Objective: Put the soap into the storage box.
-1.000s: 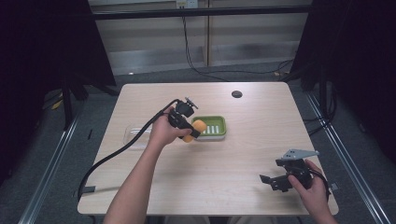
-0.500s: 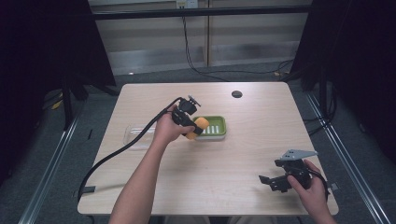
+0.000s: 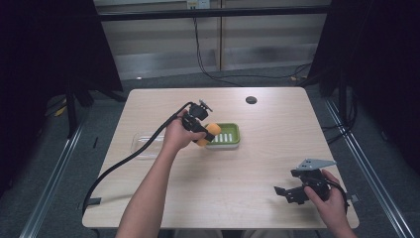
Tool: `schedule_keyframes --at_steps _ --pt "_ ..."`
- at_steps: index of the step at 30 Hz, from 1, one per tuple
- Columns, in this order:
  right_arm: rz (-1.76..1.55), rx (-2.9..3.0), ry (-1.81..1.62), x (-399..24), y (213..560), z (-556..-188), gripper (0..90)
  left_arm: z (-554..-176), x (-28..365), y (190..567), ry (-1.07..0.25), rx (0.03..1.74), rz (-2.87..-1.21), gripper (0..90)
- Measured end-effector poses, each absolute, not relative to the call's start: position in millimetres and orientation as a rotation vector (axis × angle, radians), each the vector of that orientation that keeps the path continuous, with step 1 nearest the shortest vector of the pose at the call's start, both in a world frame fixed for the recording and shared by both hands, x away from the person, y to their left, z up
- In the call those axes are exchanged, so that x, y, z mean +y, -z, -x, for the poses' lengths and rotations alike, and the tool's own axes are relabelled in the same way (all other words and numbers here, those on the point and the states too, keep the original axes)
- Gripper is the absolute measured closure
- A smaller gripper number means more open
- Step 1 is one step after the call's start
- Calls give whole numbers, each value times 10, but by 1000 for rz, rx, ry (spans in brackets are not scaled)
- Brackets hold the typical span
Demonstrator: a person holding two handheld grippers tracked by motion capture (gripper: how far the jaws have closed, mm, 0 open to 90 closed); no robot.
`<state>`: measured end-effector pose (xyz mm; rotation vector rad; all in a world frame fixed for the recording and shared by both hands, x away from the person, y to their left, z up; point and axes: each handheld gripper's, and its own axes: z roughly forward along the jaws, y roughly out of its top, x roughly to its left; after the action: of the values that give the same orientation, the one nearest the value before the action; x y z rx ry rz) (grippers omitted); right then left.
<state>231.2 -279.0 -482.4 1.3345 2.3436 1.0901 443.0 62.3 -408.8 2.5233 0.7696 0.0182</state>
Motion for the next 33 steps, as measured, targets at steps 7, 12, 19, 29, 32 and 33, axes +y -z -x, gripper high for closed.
schedule_keyframes --at_steps 7,12,19,29,32,33 --pt "-1332 2344 -1089 -2788 4823 -2316 57 -4437 571 4064 -29 767 -2545 498" --pt "-1324 2347 -1091 -2787 4823 -2312 57 -4465 528 4084 -31 755 -2544 499" --pt "-1329 2343 -1092 -2795 4818 -2311 56 -4496 522 4098 -23 750 -2560 498" --pt "-1320 2348 -1091 -2772 4829 -2323 57 -4526 550 4074 -28 757 -2556 499" --pt "-1320 2346 -1097 -2768 4827 -2324 56 -4533 525 4059 -41 748 -2566 498" --pt "-1320 2345 -1099 -2766 4826 -2324 56 -4532 517 4064 -42 752 -2554 498"
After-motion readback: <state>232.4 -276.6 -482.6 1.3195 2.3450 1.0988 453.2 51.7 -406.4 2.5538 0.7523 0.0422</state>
